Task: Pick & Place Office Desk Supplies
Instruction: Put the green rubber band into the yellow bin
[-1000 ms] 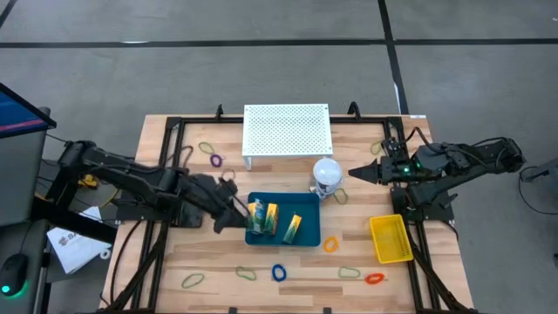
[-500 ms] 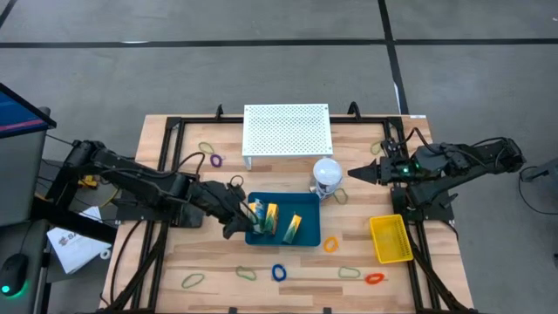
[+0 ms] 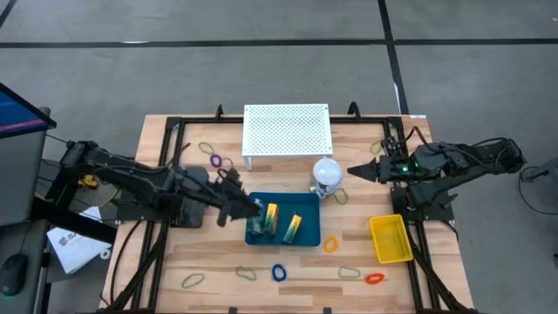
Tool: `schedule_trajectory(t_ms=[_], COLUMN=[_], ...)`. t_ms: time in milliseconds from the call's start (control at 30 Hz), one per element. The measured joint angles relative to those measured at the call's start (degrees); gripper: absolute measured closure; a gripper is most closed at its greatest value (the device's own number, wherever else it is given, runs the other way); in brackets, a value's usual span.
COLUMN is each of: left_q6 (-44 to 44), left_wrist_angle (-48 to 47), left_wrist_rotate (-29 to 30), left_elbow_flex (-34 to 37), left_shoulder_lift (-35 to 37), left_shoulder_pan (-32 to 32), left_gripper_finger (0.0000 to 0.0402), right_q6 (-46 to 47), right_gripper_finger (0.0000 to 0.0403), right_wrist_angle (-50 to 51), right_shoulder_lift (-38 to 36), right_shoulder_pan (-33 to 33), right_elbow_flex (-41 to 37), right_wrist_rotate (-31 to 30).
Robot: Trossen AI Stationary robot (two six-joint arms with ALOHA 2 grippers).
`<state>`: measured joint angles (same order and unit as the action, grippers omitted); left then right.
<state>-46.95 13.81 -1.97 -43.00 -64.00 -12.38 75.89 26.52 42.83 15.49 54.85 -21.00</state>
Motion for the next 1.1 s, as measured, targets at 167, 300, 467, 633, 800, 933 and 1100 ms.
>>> schedule_trajectory(t_ms=[167, 300, 467, 633, 800, 933, 1100], left_q6=[1.71, 3.63, 5.04, 5.91, 6.2, 6.21, 6.19], left_wrist_angle=[0.85, 0.01, -6.02, -6.43, -6.45, -6.43, -6.39], left_wrist_rotate=[0.71, 1.82, 4.12, 5.27, 5.5, 5.52, 6.34], left_elbow_flex=[-0.02, 0.02, 0.04, 0.02, 0.02, 0.02, 0.02], left_shoulder_lift=[3.52, 6.18, 8.79, 9.73, 9.7, 9.66, 9.66], left_shoulder_pan=[2.32, 3.25, 4.46, 4.72, 4.7, 4.7, 4.7], left_gripper_finger=[0.0247, 0.0247, 0.0247, 0.0247, 0.0247, 0.0247, 0.0247], right_q6=[-0.93, -1.33, -1.37, -0.18, 4.81, 7.59, 9.93], right_gripper_finger=[0.028, 0.028, 0.028, 0.028, 0.028, 0.028, 0.028], right_wrist_angle=[-0.07, -0.03, 0.38, 3.52, 10.33, 14.35, 17.76], right_shoulder_lift=[0.0, 0.02, 0.02, 0.0, 0.0, 0.0, 0.0], right_shoulder_pan=[0.05, 0.06, 0.08, 0.08, 0.1, 0.08, 0.08], right_elbow_flex=[0.0, 0.0, 0.0, 0.04, 0.04, 0.04, 0.04], right_wrist_rotate=[-0.01, -0.06, -1.83, -3.79, -7.77, -9.78, -13.44])
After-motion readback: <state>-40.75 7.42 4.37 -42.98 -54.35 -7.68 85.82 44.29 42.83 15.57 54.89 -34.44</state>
